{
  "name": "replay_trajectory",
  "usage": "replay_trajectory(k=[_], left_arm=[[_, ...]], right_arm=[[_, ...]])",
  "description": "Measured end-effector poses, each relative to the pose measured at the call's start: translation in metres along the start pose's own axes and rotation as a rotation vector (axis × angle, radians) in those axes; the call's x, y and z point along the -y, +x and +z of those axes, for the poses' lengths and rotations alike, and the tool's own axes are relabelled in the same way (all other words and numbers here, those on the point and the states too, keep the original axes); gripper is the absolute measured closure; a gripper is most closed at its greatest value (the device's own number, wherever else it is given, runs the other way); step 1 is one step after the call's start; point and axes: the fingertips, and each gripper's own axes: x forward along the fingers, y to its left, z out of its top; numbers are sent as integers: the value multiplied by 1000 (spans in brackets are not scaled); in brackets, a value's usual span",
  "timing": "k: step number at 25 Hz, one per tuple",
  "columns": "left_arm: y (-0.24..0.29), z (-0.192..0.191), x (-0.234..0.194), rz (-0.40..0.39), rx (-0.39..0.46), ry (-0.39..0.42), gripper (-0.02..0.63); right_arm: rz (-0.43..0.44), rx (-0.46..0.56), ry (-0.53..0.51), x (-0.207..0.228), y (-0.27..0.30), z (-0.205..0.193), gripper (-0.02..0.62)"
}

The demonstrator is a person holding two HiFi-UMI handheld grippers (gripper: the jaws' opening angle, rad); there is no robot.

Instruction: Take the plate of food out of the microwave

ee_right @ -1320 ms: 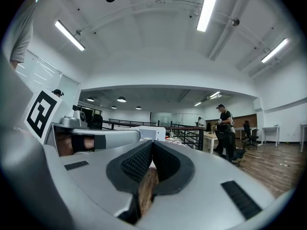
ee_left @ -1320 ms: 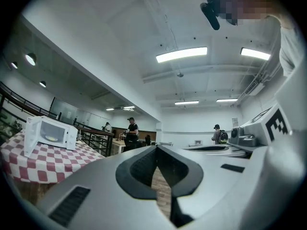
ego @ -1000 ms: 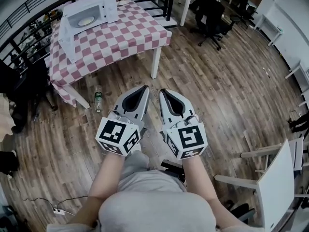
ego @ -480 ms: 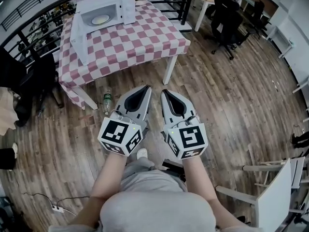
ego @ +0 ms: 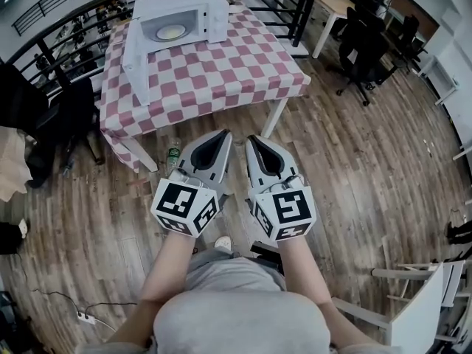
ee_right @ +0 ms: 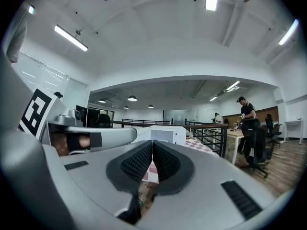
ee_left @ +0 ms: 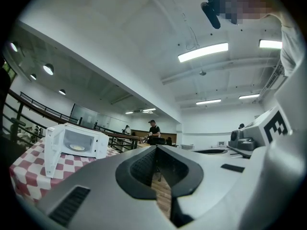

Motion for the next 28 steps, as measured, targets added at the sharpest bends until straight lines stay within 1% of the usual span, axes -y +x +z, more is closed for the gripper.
replay_trajectory(k=[11, 19, 23, 28], left_arm=[[9, 0, -41, 30, 0, -6, 603], [19, 5, -66, 67, 15, -4, 603], [29, 9, -84, 98, 25, -12, 603], [48, 10, -103, 124, 23, 11, 603]], right_arm=[[32, 1, -4, -9, 43, -1, 569], [76, 3, 0, -12, 72, -2, 569], [99, 9, 21, -6, 91, 1, 569], [135, 2, 47, 4, 121, 0, 569]])
